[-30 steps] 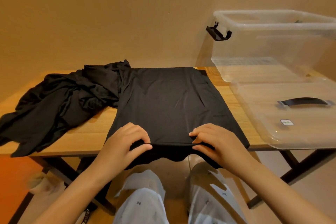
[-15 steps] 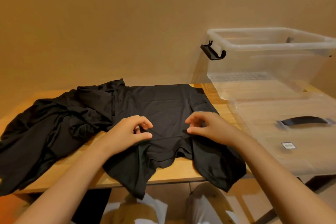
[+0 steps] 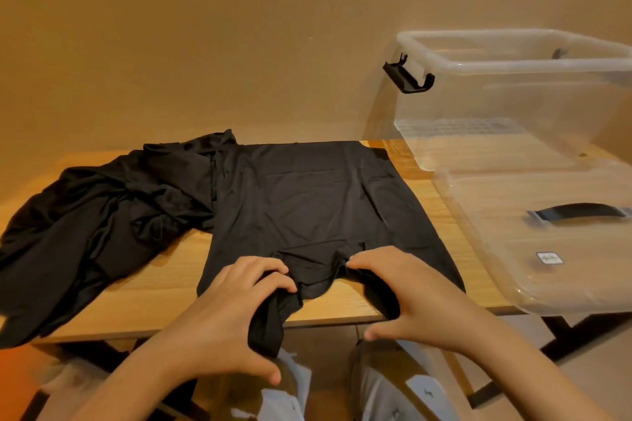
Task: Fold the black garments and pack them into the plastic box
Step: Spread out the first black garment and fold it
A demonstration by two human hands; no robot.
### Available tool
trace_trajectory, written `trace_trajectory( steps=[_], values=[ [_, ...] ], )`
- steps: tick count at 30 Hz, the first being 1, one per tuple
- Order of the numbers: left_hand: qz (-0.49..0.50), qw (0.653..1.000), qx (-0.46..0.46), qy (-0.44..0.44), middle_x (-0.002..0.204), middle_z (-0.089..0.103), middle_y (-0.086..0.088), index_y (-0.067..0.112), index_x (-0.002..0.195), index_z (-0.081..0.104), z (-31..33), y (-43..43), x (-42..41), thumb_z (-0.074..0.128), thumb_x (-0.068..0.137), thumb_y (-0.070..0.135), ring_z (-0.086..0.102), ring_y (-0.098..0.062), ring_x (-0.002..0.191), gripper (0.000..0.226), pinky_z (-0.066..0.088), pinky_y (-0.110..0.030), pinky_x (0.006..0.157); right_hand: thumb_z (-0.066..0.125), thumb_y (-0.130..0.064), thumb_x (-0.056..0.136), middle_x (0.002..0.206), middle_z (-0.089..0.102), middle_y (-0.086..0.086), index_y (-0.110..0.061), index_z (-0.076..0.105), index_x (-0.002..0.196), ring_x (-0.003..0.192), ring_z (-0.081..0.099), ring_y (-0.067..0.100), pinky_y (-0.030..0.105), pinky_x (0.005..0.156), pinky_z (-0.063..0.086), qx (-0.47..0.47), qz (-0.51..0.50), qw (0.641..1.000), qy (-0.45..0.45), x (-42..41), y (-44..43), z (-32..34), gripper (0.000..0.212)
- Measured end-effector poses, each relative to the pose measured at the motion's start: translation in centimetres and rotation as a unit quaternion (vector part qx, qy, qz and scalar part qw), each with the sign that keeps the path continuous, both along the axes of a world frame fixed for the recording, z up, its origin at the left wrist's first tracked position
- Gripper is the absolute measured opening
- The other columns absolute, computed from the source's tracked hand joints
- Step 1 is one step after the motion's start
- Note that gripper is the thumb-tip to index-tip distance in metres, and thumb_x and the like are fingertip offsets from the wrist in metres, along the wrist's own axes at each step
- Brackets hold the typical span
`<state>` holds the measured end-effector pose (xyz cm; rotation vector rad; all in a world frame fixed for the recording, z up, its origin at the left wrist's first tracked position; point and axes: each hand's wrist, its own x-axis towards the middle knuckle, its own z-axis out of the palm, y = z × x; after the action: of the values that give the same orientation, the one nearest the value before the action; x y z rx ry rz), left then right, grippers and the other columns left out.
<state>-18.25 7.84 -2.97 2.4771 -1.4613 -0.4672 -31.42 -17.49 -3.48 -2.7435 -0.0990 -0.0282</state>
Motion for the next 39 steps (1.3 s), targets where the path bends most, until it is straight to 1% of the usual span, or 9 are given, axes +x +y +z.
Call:
trace_trajectory(
  steps=[3,7,11,18,22,26,30,36,39],
  values=[
    [-0.009,1.000,-0.011,0.000,0.137,0.002,0.046,0.058,0.124,0.030,-0.4,0.7,-0.1,0.079,0.066,0.056,-0.006,0.024,0.127,0.075,0.014,-0.017,0.105,0.075,-0.038,0.077,0.142,0.032,-0.028,-0.046,0.026,0.141,0.131,0.030,-0.006,0.018,0.108,0.033,0.010,-0.014,1.000,-0.003,-0.8,-0.4,-0.6,0.081],
    [0.034,0.979,-0.154,0.132,0.136,0.038,0.037,0.049,0.110,0.053,-0.7,1.7,0.7,0.077,0.076,0.020,0.026,0.013,0.134,0.051,0.028,-0.022,0.108,0.075,-0.030,0.080,0.140,0.031,-0.035,-0.045,0.039,0.129,0.129,0.028,-0.016,0.002,0.100,0.027,0.069,-0.006,0.998,0.009,-1.1,-1.1,-0.3,0.062],
    [0.093,0.953,-0.221,0.188,0.124,0.061,0.022,0.033,0.089,0.067,-0.3,2.2,1.3,0.069,0.084,-0.004,0.050,0.005,0.123,0.037,0.040,-0.024,0.104,0.075,-0.026,0.081,0.126,0.051,-0.033,-0.039,0.064,0.100,0.121,0.042,-0.016,0.007,0.099,0.034,0.138,-0.014,0.990,-0.013,-1.4,-2.1,0.3,0.026],
    [0.211,0.883,-0.361,0.212,0.095,0.073,-0.007,0.014,0.082,0.069,2.3,2.6,3.2,0.067,0.087,0.012,0.069,-0.018,0.093,0.005,0.055,-0.025,0.081,0.068,-0.012,0.087,0.089,0.071,-0.013,-0.022,0.072,0.087,0.088,0.066,0.003,0.019,0.080,0.053,0.253,-0.104,0.954,-0.119,-0.3,-4.2,3.4,0.011],
    [0.333,0.836,-0.387,0.201,0.095,0.070,-0.001,0.013,0.096,0.067,3.2,1.4,6.5,0.058,0.095,0.028,0.067,-0.013,0.089,0.018,0.047,-0.025,0.073,0.067,-0.019,0.088,0.091,0.070,-0.007,-0.021,0.068,0.094,0.088,0.066,0.007,0.022,0.080,0.054,0.277,-0.159,0.941,-0.108,3.8,-6.7,5.0,0.006],
    [0.372,0.836,-0.333,0.226,0.099,0.069,-0.014,0.003,0.104,0.064,1.1,0.7,9.1,0.059,0.094,0.039,0.065,-0.032,0.094,0.038,0.046,-0.032,0.076,0.073,-0.029,0.083,0.096,0.068,-0.001,-0.026,0.059,0.116,0.089,0.065,0.013,0.027,0.079,0.051,0.293,-0.212,0.932,0.004,5.8,-8.2,3.3,0.036],
    [0.355,0.848,-0.312,0.240,0.089,0.076,-0.002,0.011,0.101,0.071,0.2,0.3,9.3,0.058,0.096,0.026,0.071,-0.017,0.089,0.020,0.050,-0.029,0.078,0.078,-0.035,0.077,0.101,0.060,-0.003,-0.033,0.050,0.122,0.092,0.060,0.009,0.019,0.076,0.047,0.235,-0.207,0.949,0.039,5.6,-8.2,3.0,0.053],
    [0.375,0.845,-0.309,0.224,0.094,0.075,0.001,0.010,0.118,0.066,-0.2,0.1,9.5,0.062,0.092,0.031,0.069,-0.015,0.095,0.033,0.050,-0.031,0.090,0.069,-0.015,0.083,0.098,0.058,-0.002,-0.026,0.047,0.123,0.085,0.059,0.013,0.028,0.074,0.054,0.068,-0.207,0.974,0.058,6.3,-7.3,2.6,0.047],
    [0.374,0.850,-0.305,0.212,0.087,0.075,0.004,0.011,0.116,0.067,-0.2,0.2,9.3,0.063,0.091,0.033,0.068,-0.013,0.092,0.033,0.050,-0.029,0.087,0.073,-0.027,0.082,0.093,0.056,-0.006,-0.027,0.051,0.116,0.080,0.055,0.006,0.022,0.068,0.050,0.086,-0.226,0.970,0.032,6.4,-7.8,2.1,0.041]
  ],
)
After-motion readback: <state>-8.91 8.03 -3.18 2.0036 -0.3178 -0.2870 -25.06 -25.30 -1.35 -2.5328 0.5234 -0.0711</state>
